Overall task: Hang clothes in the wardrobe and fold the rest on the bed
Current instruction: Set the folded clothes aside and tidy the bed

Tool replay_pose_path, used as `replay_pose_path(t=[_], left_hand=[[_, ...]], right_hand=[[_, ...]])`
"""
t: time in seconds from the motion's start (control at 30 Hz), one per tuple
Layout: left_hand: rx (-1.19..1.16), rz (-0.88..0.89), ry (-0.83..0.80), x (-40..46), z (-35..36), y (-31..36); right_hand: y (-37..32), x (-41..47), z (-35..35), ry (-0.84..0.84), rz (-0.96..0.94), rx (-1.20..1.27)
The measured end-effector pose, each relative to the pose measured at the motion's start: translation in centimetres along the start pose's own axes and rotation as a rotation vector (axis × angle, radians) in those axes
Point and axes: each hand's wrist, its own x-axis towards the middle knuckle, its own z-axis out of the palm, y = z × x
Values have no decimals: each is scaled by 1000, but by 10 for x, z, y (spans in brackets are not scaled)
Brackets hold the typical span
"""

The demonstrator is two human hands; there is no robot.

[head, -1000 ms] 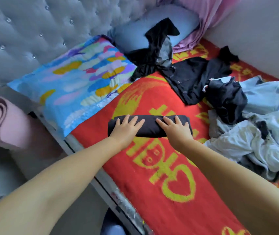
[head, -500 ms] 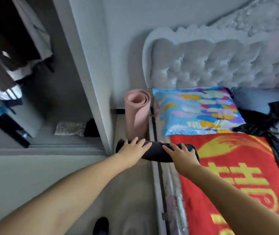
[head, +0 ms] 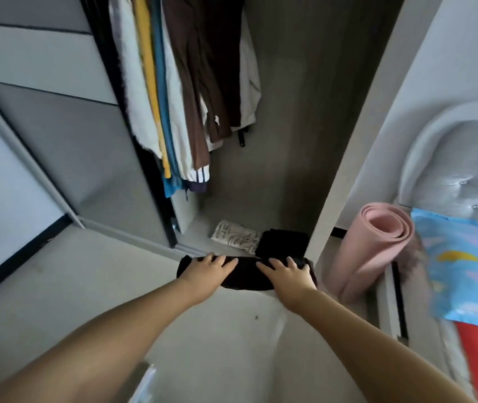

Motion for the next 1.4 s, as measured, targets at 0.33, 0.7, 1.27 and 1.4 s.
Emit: replay_pose_path(t=[0.33, 0.7, 1.27, 1.4], left_hand=[[-40, -11, -71, 64, 44, -100], [-59, 142, -162, 261, 104, -178], [91, 311, 39, 629, 396, -256], [164, 275, 264, 705, 429, -268]], right_hand=[[-38, 128, -16, -81, -53, -21], [-1, 319, 13, -189, 13, 47], [34, 696, 260, 12, 181, 199], [61, 764, 285, 192, 211, 129]])
